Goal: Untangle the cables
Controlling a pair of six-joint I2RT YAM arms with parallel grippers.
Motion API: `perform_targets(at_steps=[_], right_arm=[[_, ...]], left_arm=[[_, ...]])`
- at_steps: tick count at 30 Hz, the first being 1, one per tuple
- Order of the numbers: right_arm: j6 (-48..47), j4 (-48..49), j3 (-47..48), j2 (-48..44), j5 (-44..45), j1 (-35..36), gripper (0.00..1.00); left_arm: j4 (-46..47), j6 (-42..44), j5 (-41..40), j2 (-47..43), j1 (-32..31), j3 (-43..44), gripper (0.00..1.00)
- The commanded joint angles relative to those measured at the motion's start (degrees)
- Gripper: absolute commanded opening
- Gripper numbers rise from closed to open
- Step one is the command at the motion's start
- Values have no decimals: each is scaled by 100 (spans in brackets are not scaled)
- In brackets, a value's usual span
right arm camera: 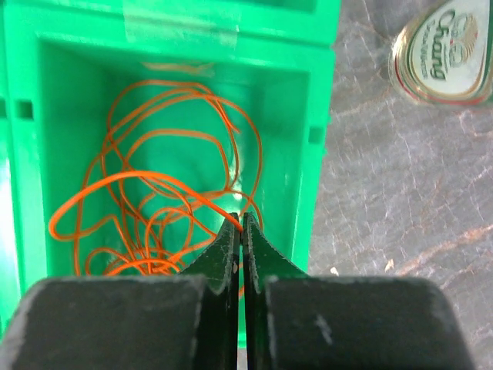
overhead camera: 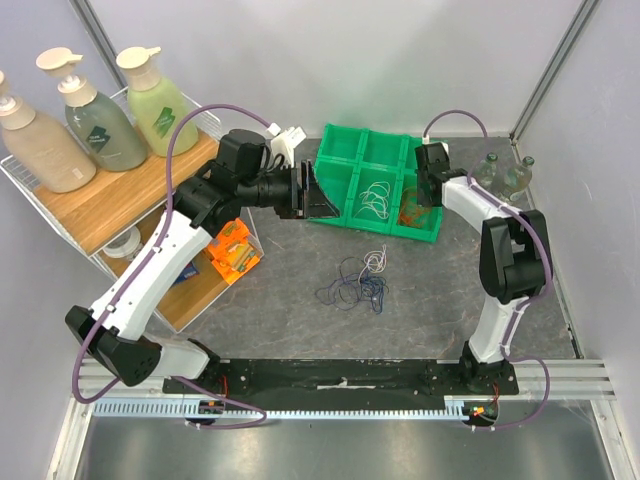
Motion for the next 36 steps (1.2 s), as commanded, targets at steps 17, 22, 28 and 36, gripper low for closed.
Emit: perform_targets(at_steps=[17, 22, 28, 36], right_arm=[[-34, -2298, 1307, -1063, -471, 25, 47], [106, -1949, -167, -2328, -2190, 305, 50], [1019, -622, -2357, -3218, -3801, 1263, 54], [1408, -84, -3150, -3368, -4427, 1572, 53]], left_arm=[[-478, 742, -981, 296, -633, -340, 68], [-356, 848, -824, 806, -889, -577, 62], [-4, 1067, -542, 1544, -889, -1175, 62], [251, 1208, -753, 2388, -889, -1694, 63]])
